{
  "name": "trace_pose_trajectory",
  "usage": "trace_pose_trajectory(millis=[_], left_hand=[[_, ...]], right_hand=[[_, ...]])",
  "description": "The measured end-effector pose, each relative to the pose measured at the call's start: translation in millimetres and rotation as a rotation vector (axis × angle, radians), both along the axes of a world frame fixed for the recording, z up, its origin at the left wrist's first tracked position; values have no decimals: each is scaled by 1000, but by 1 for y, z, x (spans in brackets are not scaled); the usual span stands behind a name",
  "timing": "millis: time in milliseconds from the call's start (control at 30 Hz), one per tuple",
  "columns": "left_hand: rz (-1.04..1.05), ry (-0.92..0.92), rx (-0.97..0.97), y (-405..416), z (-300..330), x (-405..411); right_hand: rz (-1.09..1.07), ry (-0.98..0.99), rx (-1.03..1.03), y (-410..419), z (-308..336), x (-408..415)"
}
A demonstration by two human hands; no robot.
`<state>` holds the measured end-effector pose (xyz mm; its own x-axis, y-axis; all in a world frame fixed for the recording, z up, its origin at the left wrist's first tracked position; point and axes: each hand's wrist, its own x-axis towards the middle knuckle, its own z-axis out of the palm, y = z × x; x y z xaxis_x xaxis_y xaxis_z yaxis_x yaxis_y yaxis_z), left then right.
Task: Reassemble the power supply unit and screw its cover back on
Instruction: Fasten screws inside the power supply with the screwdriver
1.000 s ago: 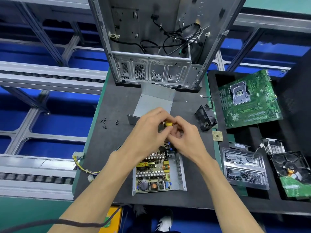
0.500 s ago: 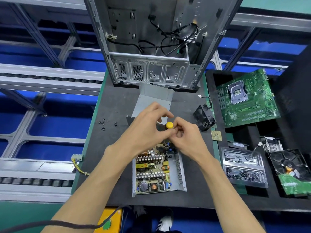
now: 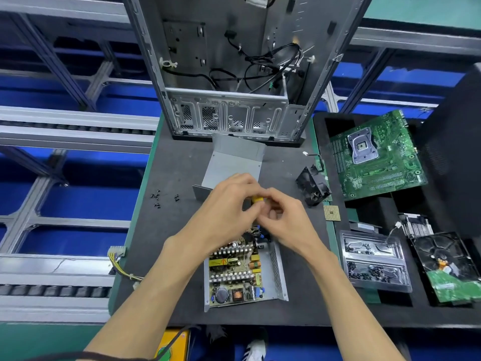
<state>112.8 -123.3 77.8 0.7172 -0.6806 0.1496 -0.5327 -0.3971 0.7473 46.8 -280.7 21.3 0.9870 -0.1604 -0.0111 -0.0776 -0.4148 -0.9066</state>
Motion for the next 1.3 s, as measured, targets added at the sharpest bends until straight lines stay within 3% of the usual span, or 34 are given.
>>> trace_pose_trajectory(millis=[133,233,400,633,833,1300], left_hand=[[29,39,-52,7,-2,0],[246,111,-188,23,-6,2],[567,218,-237,62,-21,12],[905,284,126,129,-78,38],[956,348,253,138,-111,44],[996,192,383,121,-123,53]], right_hand=[[-19,-34,-25,3,3,-3],[-47,-135,-21,11,13,2],[-109,-211,133,38,30,21],[-47,-80,300,75,20,38],[-26,-23,236,87,11,45],[-71,-29,210,74,13,43]])
